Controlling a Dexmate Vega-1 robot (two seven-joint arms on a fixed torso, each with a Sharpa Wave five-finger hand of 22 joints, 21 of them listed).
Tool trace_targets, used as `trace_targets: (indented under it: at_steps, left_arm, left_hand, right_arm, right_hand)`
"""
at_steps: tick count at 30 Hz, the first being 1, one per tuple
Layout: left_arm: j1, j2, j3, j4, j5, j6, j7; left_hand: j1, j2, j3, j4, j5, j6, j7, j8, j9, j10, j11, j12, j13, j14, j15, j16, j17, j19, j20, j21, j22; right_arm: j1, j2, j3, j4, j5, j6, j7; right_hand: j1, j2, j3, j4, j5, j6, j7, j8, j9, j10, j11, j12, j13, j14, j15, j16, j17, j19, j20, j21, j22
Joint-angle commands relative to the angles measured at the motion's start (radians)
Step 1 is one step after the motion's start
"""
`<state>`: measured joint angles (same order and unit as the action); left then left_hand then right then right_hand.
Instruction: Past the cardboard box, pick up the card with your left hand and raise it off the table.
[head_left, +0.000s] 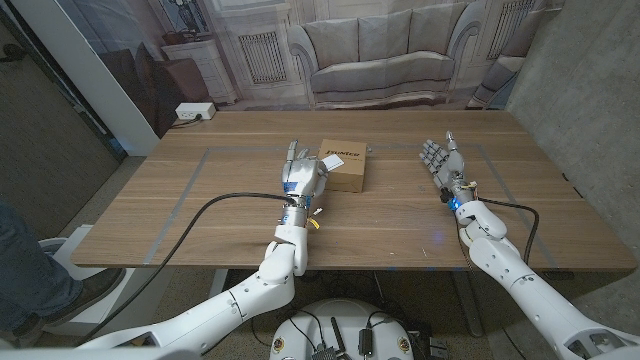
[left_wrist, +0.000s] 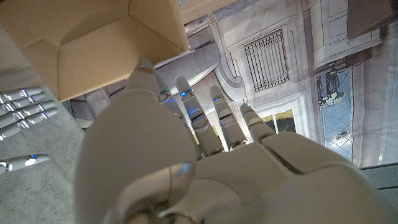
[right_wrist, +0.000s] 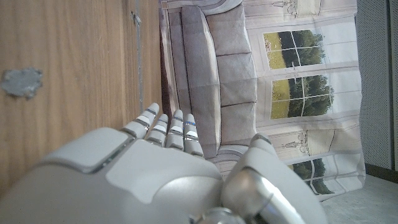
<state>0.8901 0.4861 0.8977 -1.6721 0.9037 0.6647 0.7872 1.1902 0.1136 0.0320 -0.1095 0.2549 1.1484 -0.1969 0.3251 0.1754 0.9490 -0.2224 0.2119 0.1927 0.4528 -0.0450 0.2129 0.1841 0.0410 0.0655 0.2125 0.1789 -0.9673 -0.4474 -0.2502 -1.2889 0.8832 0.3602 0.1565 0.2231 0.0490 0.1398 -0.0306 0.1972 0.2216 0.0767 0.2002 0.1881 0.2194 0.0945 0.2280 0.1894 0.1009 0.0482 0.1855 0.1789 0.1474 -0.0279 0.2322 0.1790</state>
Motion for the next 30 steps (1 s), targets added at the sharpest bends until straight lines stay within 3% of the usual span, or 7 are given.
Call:
trace_targets:
  at_steps: [1, 7, 8, 12, 17, 30]
  left_arm:
    - [0.001, 0.006, -0.01, 0.003, -0.015, -0.035, 0.03]
    - [0.005, 0.012, -0.016, -0.004, -0.026, -0.048, 0.029]
    - [0.005, 0.013, -0.016, -0.004, -0.025, -0.048, 0.028]
    - [0.011, 0.017, -0.017, -0.014, -0.024, -0.039, 0.012]
    - [0.021, 0.022, -0.02, -0.024, -0.028, -0.04, 0.006]
    - [0.036, 0.028, -0.025, -0.041, -0.019, -0.019, -0.008]
  left_hand:
    - [0.004, 0.013, 0.002, 0.004, -0.006, 0.017, -0.002, 0.005, -0.001, 0.02, 0.002, 0.003, 0.005, 0.019, -0.146, 0.005, 0.005, 0.013, 0.003, 0.009, 0.005]
    - [0.006, 0.015, 0.003, 0.005, -0.013, 0.028, -0.002, 0.003, -0.002, 0.036, 0.002, 0.003, 0.005, 0.032, -0.147, 0.005, 0.004, 0.02, -0.001, 0.01, 0.005]
    - [0.01, 0.009, 0.002, 0.002, -0.017, 0.007, -0.002, -0.01, -0.002, 0.036, 0.001, -0.003, 0.004, 0.031, -0.147, 0.001, 0.004, 0.021, -0.002, 0.009, 0.005]
    - [0.003, -0.02, -0.013, 0.003, -0.023, -0.079, -0.015, -0.055, 0.006, -0.037, 0.003, -0.033, 0.001, 0.0, -0.138, -0.018, 0.006, 0.005, 0.014, -0.003, 0.005]
    - [0.001, -0.036, -0.021, 0.002, -0.016, -0.13, -0.019, -0.082, 0.007, -0.08, 0.003, -0.036, 0.002, -0.023, -0.136, -0.024, 0.007, -0.001, 0.02, -0.006, 0.006]
    - [-0.001, -0.044, -0.028, 0.004, -0.003, -0.186, -0.02, -0.109, 0.008, -0.146, 0.004, -0.037, 0.004, -0.052, -0.133, -0.026, 0.009, -0.019, 0.029, -0.011, 0.006]
  right_arm:
    - [-0.008, 0.0, 0.003, -0.011, 0.002, 0.008, -0.005]
    - [-0.011, -0.001, 0.002, -0.018, -0.001, 0.008, -0.009]
    - [-0.011, -0.001, 0.002, -0.02, -0.001, 0.008, -0.011]
    - [-0.012, -0.002, 0.001, -0.022, -0.002, 0.007, -0.012]
    - [-0.011, -0.001, -0.001, -0.022, -0.003, 0.006, -0.013]
    - [-0.002, 0.002, -0.007, -0.017, -0.005, 0.004, -0.008]
  right_hand:
    - [-0.001, 0.008, -0.005, 0.0, -0.002, 0.007, 0.001, -0.001, 0.005, 0.004, 0.002, -0.002, 0.003, 0.007, 0.0, 0.003, 0.006, 0.01, 0.004, -0.004, 0.006]
    - [-0.001, 0.008, -0.005, -0.001, -0.002, 0.008, 0.001, -0.001, 0.005, 0.004, -0.001, -0.002, 0.003, 0.006, 0.002, 0.002, 0.006, 0.01, 0.003, -0.005, 0.006]
    - [-0.001, 0.008, -0.005, -0.001, -0.002, 0.008, 0.001, -0.001, 0.005, 0.004, 0.0, -0.002, 0.003, 0.007, 0.002, 0.002, 0.006, 0.01, 0.003, -0.005, 0.006]
    - [-0.001, 0.009, -0.006, -0.001, -0.002, 0.008, 0.001, -0.001, 0.005, 0.004, 0.001, -0.002, 0.003, 0.008, 0.001, 0.003, 0.006, 0.011, 0.004, -0.006, 0.006]
    - [-0.001, 0.009, -0.006, -0.001, -0.002, 0.006, 0.001, -0.002, 0.005, 0.004, 0.001, -0.002, 0.003, 0.008, 0.001, 0.003, 0.006, 0.011, 0.004, -0.006, 0.006]
    - [0.001, 0.011, -0.005, -0.002, -0.002, 0.007, 0.001, -0.001, 0.005, 0.004, 0.0, -0.002, 0.003, 0.008, -0.001, 0.003, 0.006, 0.012, 0.003, -0.008, 0.006]
